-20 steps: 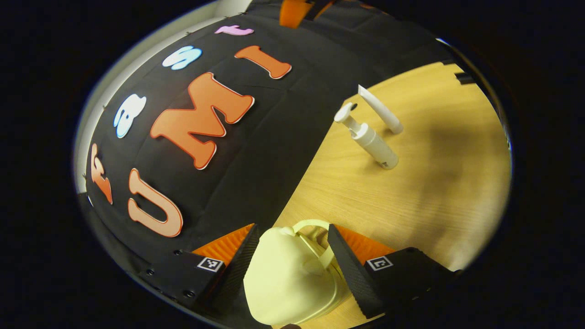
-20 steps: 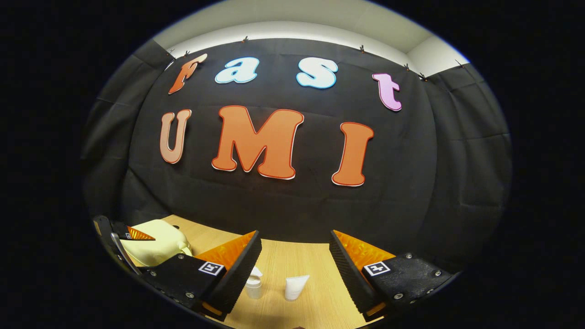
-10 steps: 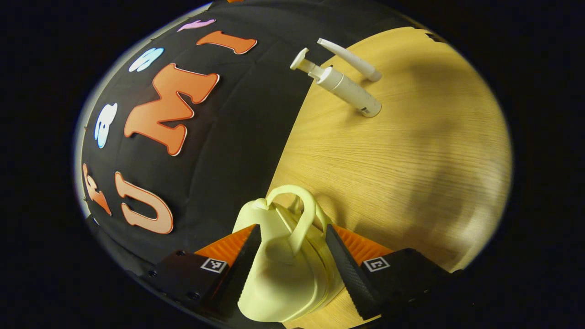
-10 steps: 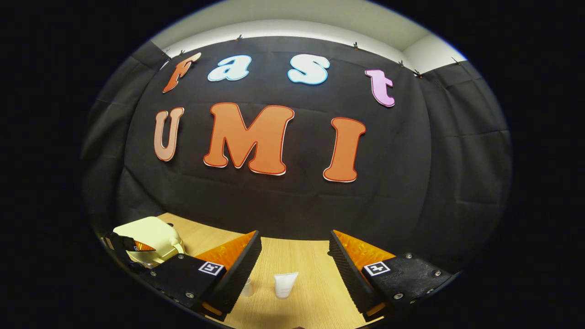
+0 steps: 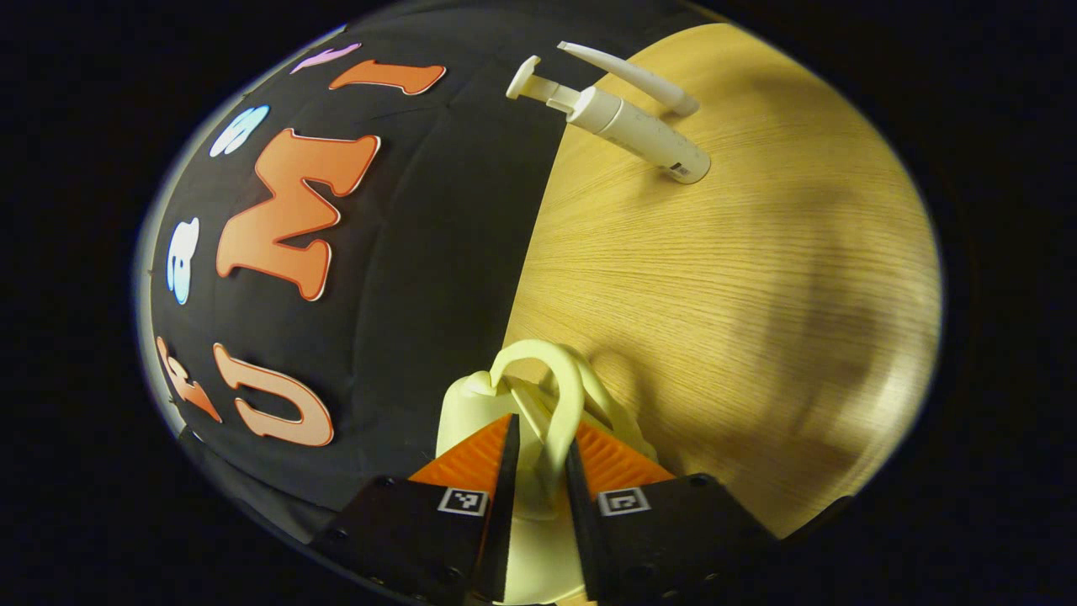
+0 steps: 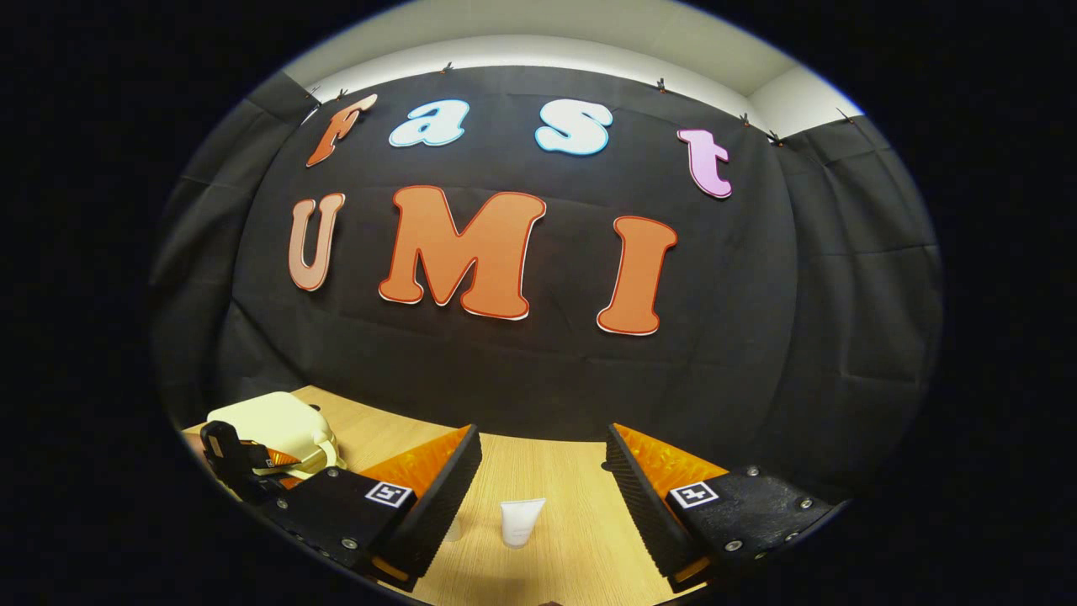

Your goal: First open the suitcase, pack the skin care products into it, and then close the suitcase.

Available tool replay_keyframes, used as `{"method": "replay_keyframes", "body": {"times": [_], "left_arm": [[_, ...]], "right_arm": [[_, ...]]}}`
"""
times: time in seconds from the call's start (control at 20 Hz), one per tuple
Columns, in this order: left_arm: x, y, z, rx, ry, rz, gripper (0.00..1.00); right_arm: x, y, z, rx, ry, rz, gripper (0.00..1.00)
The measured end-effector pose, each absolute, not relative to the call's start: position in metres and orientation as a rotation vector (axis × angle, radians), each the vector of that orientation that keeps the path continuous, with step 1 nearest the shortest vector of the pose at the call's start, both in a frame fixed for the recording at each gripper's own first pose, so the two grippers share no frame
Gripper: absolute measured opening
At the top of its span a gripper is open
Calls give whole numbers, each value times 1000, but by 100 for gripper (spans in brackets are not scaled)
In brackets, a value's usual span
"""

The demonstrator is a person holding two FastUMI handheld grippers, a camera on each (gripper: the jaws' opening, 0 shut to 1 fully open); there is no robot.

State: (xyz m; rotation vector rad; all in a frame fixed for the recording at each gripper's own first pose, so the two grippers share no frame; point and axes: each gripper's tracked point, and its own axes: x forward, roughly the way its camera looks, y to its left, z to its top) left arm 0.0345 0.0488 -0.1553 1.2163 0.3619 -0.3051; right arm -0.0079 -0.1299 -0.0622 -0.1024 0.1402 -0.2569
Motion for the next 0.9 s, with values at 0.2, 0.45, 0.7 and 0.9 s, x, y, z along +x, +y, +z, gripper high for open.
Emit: {"method": "replay_keyframes", "body": {"times": [0.2, 0.45, 0.7, 0.9], "left_arm": [[25, 57, -138, 1100, 332, -254, 13], [31, 75, -109, 970, 295, -143, 13], [36, 94, -98, 830, 321, -71, 13], [34, 105, -93, 748, 313, -22, 13]], "right_arm": [[-7, -129, -62, -103, 143, -262, 95], [2, -116, -57, -103, 135, -250, 95], [12, -96, -54, -111, 134, -225, 95], [17, -78, -52, -109, 135, -210, 95]]}}
